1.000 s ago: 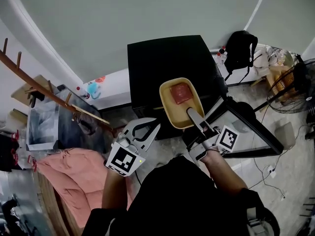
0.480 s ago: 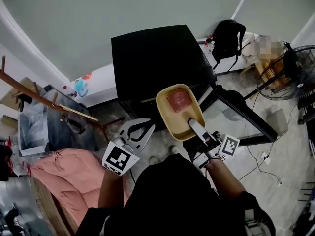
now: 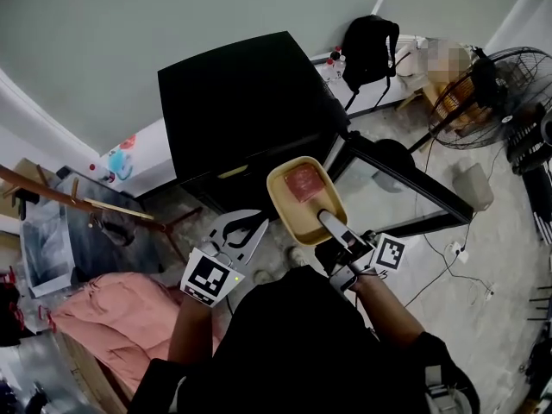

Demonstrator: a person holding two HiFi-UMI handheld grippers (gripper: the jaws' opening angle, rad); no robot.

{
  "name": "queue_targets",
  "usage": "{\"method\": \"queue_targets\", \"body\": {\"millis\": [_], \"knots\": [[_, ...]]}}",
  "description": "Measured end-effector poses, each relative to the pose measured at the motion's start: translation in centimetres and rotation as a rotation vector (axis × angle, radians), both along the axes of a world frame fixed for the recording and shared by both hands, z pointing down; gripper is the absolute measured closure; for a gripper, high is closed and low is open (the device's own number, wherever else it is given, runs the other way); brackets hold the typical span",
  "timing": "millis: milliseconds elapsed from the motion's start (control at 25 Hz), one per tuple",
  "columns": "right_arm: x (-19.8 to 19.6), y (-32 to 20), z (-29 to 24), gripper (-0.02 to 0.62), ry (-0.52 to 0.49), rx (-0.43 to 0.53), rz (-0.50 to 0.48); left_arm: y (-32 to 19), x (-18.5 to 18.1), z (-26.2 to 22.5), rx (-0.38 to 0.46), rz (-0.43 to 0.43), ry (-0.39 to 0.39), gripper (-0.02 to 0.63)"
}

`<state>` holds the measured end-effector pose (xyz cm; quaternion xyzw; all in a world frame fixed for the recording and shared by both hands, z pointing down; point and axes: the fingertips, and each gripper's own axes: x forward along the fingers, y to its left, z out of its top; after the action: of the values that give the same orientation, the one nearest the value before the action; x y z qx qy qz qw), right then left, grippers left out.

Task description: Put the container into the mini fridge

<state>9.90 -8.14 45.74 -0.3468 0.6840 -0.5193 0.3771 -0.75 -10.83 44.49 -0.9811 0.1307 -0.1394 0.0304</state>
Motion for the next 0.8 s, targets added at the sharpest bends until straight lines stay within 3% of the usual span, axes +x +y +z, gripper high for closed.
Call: {"method": "queue_targets", "body": {"millis": [120, 320, 480, 640, 800], "knots": [[0.7, -0.6, 2.2, 0.390, 0.019, -0.030, 0.021, -0.1, 0.3, 0.2, -0.010, -0.010, 0.004, 0.571], [1.9, -2.6, 5.5, 0.390, 0.017, -0.074, 0.054, -0.7, -0.1, -0.1, -0.059, -0.076, 0.083, 0.571], [1.8, -4.2, 7.6, 0.389, 0.050, -0.102, 0.051, -1.1, -0.7, 1.3, -0.052, -0.113, 0.061, 0.571], [2.0, -6.0, 9.0, 0.390, 0.024, -0.131, 0.061, -1.9, -1.3, 1.7, -0.106, -0.164, 0.086, 0.571], [2.2, -8.0, 10.0, 0.390, 0.004, -0.156, 0.066, -2.4, -2.0, 1.5, -0.100, -0.189, 0.073, 0.571]]}}
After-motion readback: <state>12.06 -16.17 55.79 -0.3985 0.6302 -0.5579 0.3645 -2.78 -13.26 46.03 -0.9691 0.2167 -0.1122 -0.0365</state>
